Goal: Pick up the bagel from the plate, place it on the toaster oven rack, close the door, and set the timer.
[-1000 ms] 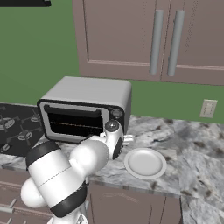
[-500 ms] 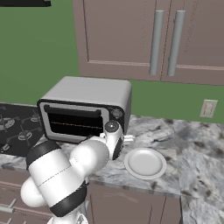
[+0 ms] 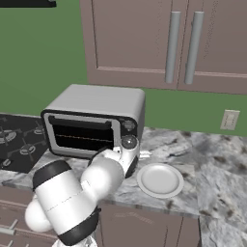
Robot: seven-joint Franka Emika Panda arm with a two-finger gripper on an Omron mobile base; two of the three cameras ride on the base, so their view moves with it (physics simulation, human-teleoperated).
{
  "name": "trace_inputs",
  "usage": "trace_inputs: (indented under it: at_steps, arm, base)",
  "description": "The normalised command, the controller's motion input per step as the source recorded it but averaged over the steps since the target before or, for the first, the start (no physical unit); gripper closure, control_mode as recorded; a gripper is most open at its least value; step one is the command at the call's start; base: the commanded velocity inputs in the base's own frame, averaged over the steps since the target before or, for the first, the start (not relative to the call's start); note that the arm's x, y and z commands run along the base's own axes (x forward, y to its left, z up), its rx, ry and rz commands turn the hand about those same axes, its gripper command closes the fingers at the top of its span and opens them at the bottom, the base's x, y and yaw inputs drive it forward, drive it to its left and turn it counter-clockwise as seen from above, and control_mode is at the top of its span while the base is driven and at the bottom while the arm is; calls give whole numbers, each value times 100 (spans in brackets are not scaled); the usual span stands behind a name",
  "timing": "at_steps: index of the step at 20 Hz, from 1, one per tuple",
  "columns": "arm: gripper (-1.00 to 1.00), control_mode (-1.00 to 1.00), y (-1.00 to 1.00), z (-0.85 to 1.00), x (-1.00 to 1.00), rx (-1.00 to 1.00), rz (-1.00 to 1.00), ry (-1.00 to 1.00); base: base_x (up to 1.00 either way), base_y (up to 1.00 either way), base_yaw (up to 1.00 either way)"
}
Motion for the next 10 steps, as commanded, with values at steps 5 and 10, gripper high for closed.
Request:
trace_inputs:
  at_steps: [5,10]
  arm:
    - [100,-100,-52,56,15,23,0,11]
    - [100,-100,-54,45,18,20,0,11]
  base:
    - [0,0,0]
    - [0,0,0]
